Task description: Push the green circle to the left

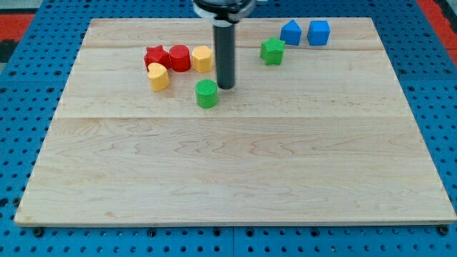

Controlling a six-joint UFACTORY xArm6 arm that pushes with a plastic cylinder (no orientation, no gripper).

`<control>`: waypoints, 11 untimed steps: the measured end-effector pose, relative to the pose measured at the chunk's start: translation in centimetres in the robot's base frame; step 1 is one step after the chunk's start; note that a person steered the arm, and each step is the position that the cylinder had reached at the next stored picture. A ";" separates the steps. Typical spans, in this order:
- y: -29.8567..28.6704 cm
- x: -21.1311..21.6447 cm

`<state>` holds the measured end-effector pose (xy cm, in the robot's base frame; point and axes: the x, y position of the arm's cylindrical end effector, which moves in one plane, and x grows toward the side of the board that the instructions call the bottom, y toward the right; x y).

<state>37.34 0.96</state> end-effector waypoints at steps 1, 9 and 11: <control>0.3 0.9; -9.8 4.4; -5.6 1.1</control>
